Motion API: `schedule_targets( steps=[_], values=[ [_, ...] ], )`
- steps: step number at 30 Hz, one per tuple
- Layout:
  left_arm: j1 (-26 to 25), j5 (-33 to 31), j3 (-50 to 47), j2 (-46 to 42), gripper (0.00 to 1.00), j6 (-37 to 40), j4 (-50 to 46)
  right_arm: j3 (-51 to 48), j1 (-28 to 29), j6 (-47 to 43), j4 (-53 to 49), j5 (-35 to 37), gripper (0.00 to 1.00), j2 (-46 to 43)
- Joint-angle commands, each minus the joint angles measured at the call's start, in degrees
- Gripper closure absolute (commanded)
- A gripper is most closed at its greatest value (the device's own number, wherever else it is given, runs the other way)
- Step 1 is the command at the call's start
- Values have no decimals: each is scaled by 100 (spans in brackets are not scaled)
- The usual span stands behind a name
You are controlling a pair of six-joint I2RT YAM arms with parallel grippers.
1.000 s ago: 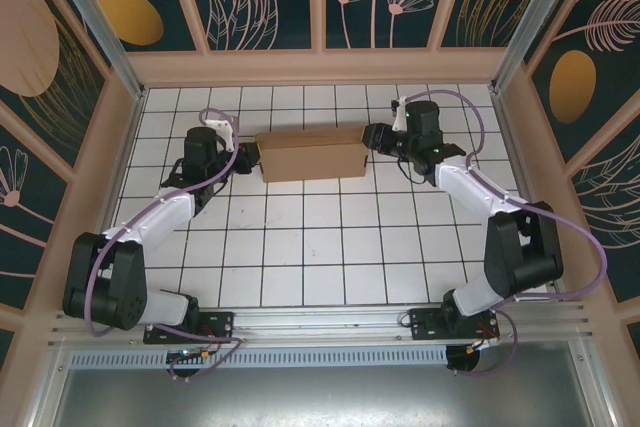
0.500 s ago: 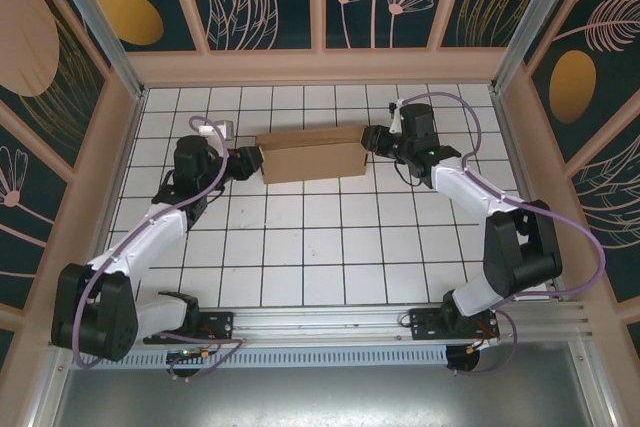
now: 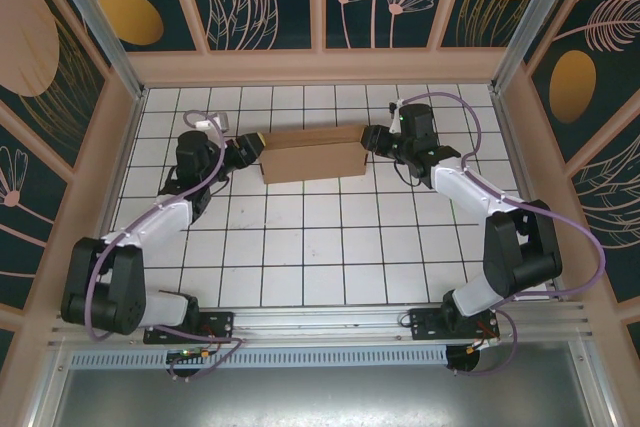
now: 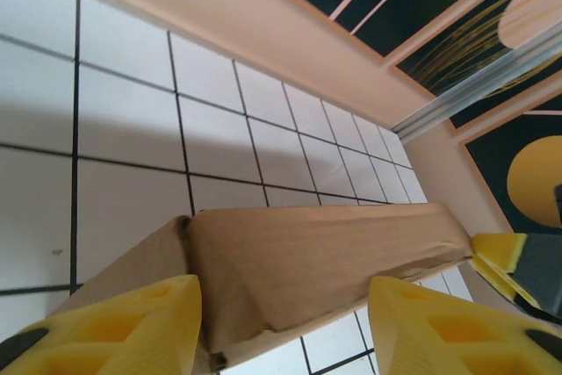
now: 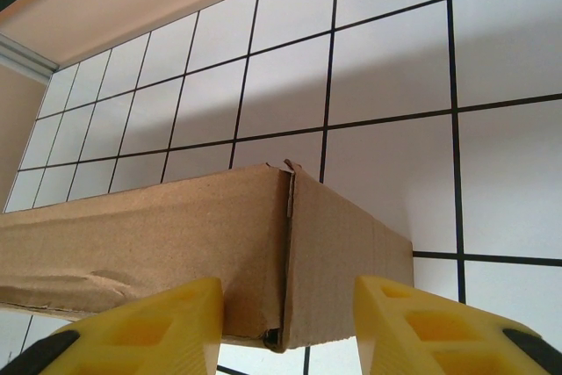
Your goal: Fold the paper box
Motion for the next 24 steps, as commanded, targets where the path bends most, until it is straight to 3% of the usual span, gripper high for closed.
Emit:
schedule_targets(
  steps=[1,16,22,24],
  values=[
    [35,33,40,267,49,-291,471,-60,41,7,-345,138,57,121],
    [140,-146,-778,622,66,-753,865,-711,24,81,-80,-16,62,164],
    [185,-107,-997,590,66,-882,997,-1043,-110,198,119,-240,64,119],
    [202,-119,-995,513,61,-818,955,-1006,-128,177,89,-242,63,92]
  ],
)
